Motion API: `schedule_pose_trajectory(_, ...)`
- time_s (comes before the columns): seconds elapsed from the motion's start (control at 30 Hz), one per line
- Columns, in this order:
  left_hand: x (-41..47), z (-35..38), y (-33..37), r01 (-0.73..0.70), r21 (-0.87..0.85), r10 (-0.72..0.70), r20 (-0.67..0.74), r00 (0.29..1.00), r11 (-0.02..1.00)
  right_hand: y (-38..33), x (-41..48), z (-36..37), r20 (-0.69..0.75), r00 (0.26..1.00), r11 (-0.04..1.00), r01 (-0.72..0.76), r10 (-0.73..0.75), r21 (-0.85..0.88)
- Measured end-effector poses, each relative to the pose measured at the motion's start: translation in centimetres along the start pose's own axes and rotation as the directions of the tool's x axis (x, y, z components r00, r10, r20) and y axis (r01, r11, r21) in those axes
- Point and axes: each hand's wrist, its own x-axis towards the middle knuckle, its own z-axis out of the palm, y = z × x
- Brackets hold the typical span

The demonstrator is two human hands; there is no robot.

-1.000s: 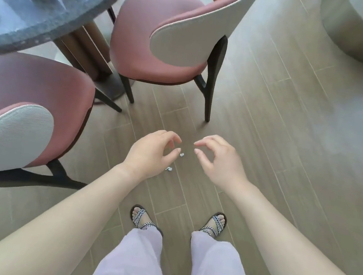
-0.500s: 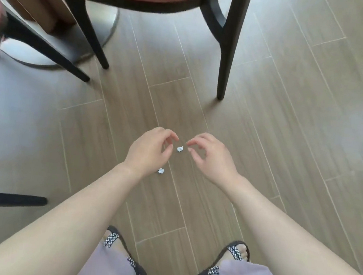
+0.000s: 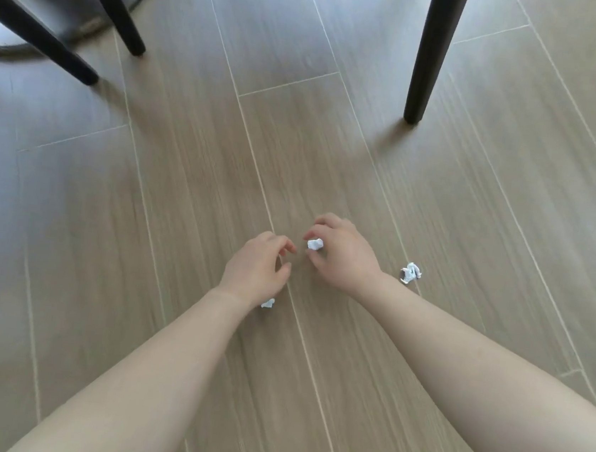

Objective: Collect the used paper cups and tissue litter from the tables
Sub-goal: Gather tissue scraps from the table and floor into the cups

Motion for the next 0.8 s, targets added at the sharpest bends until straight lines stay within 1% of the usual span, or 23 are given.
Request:
schedule_pose_trajectory(0.13,-1.0,1.9,-0.8,-0.045,0.1,0.037,0.076,0.996,0.994,0.7,0.1,1.3,0.084,0.996,0.999,0.014,-0.01,-0.047)
schedule_pose_trajectory(0.2,-1.5,2.1,-1.3,-0.04,0.14,0.025,0.106,0.994,0.989,0.8,-0.1,1.6,0.07,0.998,0.998,0.009,-0.005,-0.055)
schedule_pose_trajectory(0.3,-1.4,1.9,-1.7,-0.033,0.189,0.005,0.149,0.989,0.981,1.1,-0.1,1.9,0.047,0.998,0.998,-0.041,0.043,-0.045)
schedule_pose_trajectory(0.47,-1.2,1.2,-1.3,0.014,0.239,-0.063,0.201,0.978,0.971,1.4,-0.9,2.0,0.077,0.995,0.998,-0.066,0.067,-0.018)
schedule_pose_trajectory(0.53,-1.2,1.3,-1.3,0.023,0.249,-0.08,0.221,0.972,0.968,1.7,-1.6,1.9,0.055,0.996,0.997,-0.074,0.074,-0.001)
schedule_pose_trajectory(0.6,-1.2,1.6,-1.2,0.011,0.227,-0.068,0.243,0.968,0.974,2.2,-2.2,1.6,0.032,0.997,0.997,-0.077,0.077,0.001)
schedule_pose_trajectory(0.7,-1.1,2.1,-0.9,-0.025,0.226,-0.034,0.253,0.967,0.974,3.7,-3.0,0.6,-0.002,0.997,0.997,-0.077,0.077,-0.015)
schedule_pose_trajectory(0.8,-0.7,1.9,-0.4,-0.029,0.248,-0.034,0.246,0.969,0.968,5.4,-3.9,-0.8,-0.07,0.994,0.994,-0.092,0.087,-0.062)
